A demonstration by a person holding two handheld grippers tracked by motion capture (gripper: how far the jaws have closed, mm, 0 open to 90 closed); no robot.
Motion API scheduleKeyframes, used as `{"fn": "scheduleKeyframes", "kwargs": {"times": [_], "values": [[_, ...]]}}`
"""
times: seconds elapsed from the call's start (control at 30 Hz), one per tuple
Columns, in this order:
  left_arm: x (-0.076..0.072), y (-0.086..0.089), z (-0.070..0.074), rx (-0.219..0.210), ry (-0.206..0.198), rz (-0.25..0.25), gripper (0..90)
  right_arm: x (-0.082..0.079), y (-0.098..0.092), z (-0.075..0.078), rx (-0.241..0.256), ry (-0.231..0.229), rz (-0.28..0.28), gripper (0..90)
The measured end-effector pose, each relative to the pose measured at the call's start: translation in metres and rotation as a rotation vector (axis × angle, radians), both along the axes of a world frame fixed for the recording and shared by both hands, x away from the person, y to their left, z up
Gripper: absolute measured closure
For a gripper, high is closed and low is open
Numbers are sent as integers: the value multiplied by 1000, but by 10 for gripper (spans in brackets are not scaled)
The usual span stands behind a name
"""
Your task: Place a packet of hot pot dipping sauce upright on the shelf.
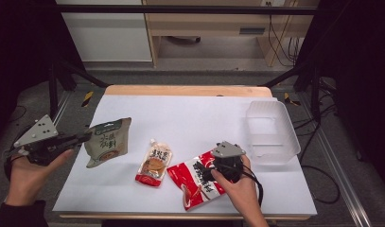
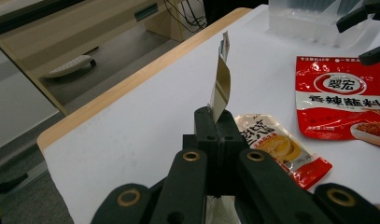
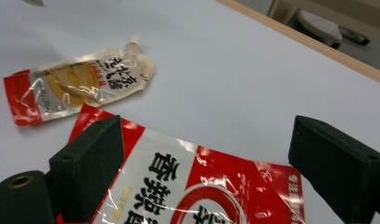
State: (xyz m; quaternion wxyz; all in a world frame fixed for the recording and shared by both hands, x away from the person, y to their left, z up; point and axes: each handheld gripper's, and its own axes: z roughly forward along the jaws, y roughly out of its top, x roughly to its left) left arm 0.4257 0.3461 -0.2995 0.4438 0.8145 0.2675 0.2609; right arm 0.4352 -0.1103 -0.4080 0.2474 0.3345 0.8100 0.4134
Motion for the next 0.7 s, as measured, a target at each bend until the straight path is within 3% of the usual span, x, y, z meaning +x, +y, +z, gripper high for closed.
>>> {"fn": "scheduleKeyframes", "kwargs": {"times": [0.03,0.13,0.27,0.57,0.7], "values": [[1,-3,2,7,0,-8,900,0,0,0,0,0,0,110],[5,-19,5,44,-7,-40,900,9,15,9,-21,50,77,108],[12,-35,4,55,13,-71,900,16,27,17,-58,78,142,94],[26,-68,4,47,19,-134,900,27,37,29,-117,82,219,112],[33,-86,3,53,29,-176,900,33,36,41,-173,83,264,161]]}}
